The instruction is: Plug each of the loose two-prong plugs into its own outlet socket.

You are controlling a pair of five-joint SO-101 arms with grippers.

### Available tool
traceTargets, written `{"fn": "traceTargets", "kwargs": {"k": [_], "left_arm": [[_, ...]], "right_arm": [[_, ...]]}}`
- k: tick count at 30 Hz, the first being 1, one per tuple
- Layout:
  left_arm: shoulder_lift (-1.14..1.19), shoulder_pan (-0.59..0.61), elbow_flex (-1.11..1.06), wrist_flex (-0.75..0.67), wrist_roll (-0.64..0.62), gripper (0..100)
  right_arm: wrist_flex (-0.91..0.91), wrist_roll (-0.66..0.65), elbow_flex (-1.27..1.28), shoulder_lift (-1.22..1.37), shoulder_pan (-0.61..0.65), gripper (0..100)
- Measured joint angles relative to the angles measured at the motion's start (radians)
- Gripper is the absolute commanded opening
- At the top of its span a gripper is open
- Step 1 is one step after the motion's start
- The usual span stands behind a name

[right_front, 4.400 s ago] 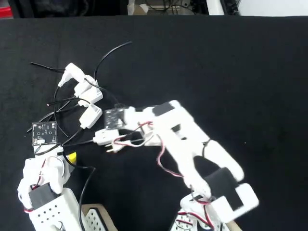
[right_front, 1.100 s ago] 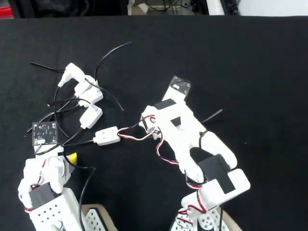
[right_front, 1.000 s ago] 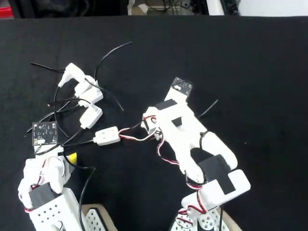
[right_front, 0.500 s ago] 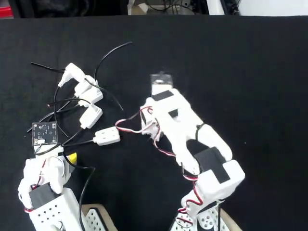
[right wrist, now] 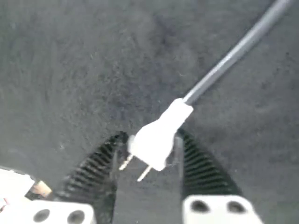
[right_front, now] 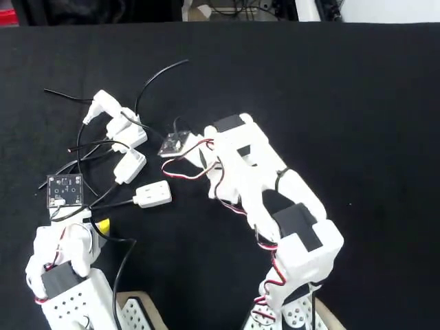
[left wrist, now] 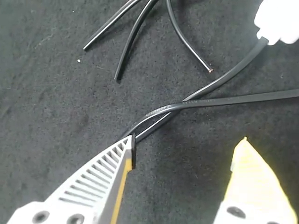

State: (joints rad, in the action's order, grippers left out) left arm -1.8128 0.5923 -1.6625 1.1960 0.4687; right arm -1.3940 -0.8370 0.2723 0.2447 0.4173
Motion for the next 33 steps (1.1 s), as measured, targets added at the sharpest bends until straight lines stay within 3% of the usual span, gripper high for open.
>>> {"fn": "traceTargets", "kwargs": {"k": [12,23,33], "left_arm": [[0.000,0.000,0.000,0.000,0.006,33],[0.000,0.000,0.000,0.000,0.006,33],[0.000,0.000,0.000,0.000,0.006,33]], "right_arm": [[-0.063,0.149,-0.092,0.021,-0.031,16.1],[-0.009,0.181,-0.126,0.176,-0.104,15.6],[0.006,0.284,-0.140,0.195,-0.018,15.5]]}}
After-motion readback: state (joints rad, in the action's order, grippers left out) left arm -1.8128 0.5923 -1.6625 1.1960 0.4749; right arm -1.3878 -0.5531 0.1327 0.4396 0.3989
